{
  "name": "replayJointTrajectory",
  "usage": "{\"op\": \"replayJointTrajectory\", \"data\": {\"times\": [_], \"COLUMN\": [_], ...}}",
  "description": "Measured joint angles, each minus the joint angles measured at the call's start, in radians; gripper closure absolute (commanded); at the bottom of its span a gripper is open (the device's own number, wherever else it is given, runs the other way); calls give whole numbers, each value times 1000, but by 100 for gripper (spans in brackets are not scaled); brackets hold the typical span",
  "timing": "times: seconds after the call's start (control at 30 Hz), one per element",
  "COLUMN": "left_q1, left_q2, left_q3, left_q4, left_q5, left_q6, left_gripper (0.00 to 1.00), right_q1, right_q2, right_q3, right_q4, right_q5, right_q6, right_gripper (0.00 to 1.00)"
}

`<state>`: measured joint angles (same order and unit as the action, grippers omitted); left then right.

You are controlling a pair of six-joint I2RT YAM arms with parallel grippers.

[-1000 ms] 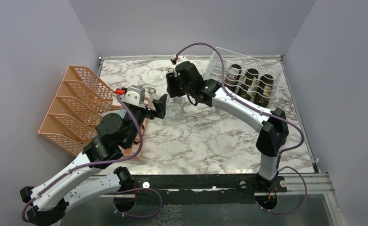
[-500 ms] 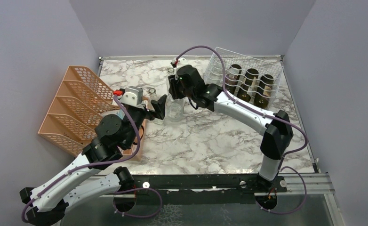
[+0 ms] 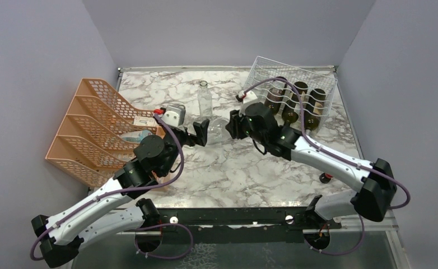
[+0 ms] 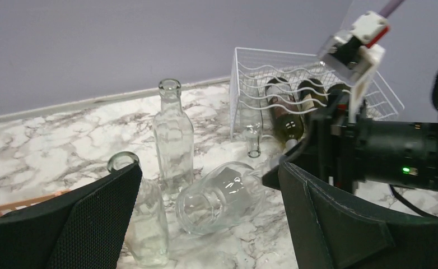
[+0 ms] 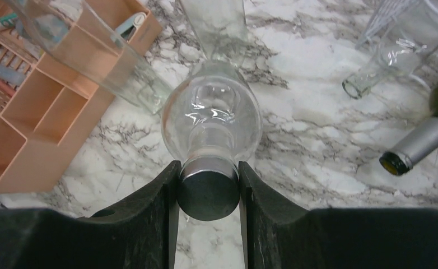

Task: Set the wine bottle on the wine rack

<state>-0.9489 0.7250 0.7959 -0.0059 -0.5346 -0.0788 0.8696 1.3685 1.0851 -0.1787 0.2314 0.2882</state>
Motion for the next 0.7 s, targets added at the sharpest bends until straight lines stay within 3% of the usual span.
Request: {"op": "replayJointTrajectory", "data": {"times": [0.4,0.7], "left_q1": [16,94], "left_q2": [185,287], "left_q3": [-51,-61], "left_q4": [56,72], "left_q5": [74,187], "left_q6": [-180,-264], "left_gripper": [1,1], "right_q1": [0,1], "right_q2": [-205,-300], "right_q3": [-307,-480], "right_q4": [-56,-69], "right_q5": [-84,-168], "right_q6": [68,135], "right_gripper": [99,99]}}
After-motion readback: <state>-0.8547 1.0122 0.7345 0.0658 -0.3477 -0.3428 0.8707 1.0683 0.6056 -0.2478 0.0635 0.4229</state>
